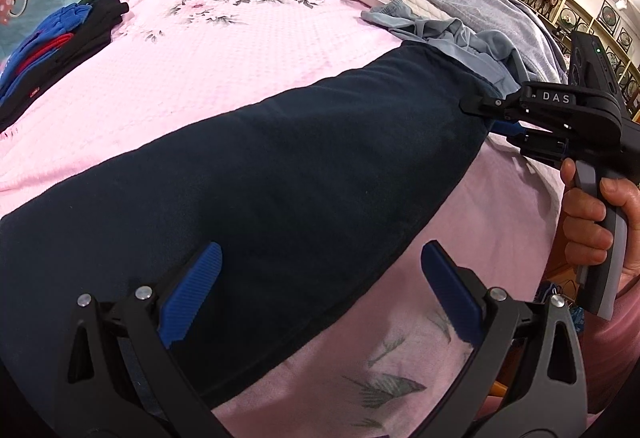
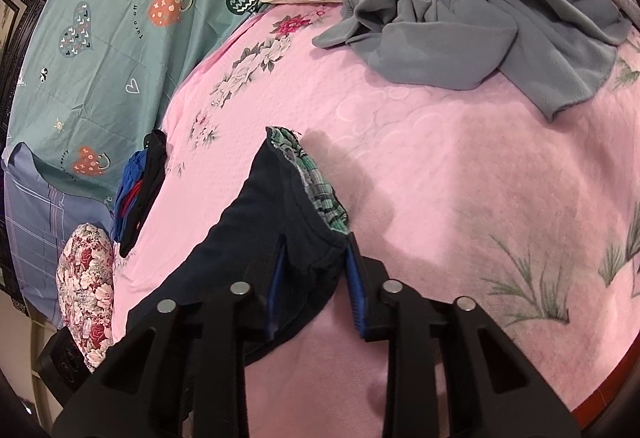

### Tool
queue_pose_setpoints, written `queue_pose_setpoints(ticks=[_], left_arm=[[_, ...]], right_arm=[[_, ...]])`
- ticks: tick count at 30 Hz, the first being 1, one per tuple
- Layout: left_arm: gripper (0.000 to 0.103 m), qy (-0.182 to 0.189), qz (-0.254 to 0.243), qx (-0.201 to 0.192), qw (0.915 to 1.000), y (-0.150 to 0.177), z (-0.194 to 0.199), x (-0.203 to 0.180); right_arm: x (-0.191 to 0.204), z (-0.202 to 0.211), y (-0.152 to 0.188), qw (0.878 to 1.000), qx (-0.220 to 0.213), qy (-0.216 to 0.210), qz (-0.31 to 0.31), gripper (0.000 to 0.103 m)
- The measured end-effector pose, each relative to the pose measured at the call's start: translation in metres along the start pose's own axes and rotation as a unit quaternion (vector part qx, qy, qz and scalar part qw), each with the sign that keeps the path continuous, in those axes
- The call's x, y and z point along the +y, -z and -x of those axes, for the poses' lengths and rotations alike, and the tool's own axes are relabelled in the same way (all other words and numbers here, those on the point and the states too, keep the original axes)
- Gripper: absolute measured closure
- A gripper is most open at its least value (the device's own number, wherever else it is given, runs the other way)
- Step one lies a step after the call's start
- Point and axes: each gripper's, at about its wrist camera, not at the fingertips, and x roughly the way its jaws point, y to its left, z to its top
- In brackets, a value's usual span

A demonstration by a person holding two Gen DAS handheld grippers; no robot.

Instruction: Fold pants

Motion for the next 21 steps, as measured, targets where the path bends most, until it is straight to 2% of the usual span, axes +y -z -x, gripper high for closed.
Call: queue_pose_setpoints(ticks=[2, 11, 15, 16, 18, 21], left_arm=[[0.002, 0.000, 0.001, -0.001, 1.0000, 0.000, 0.000, 0.000], [0.002, 0.008, 0.011, -0.006, 0.9999, 0.000, 0.003, 0.003], [0.002, 0.049, 0.064, -0.024, 0.9965, -0.001, 0.015, 0.025], [0.002, 0.076, 0.092, -0.038, 0.9921, 0.001, 0.023, 0.041], [0.002, 0.099, 0.143, -0.068, 0.9824, 0.008, 0.039, 0.071], [0.002, 0.085, 0.220, -0.134, 0.9626, 0.027, 0.074, 0.126]], right_arm=[[-0.002, -0.001, 0.001, 1.000, 0.000, -0.007, -0.004, 0.084], [-0.001, 0.005, 0.002, 0.999, -0.006, -0.048, -0.017, 0.087], [0.013, 0.011, 0.002, 0.998, -0.017, -0.055, 0.006, 0.087], [0.019, 0.013, 0.002, 0.998, -0.022, -0.054, 0.017, 0.087], [0.039, 0.021, 0.003, 0.996, -0.034, -0.059, 0.053, 0.087], [0.082, 0.031, 0.011, 0.987, -0.056, -0.065, 0.135, 0.087]])
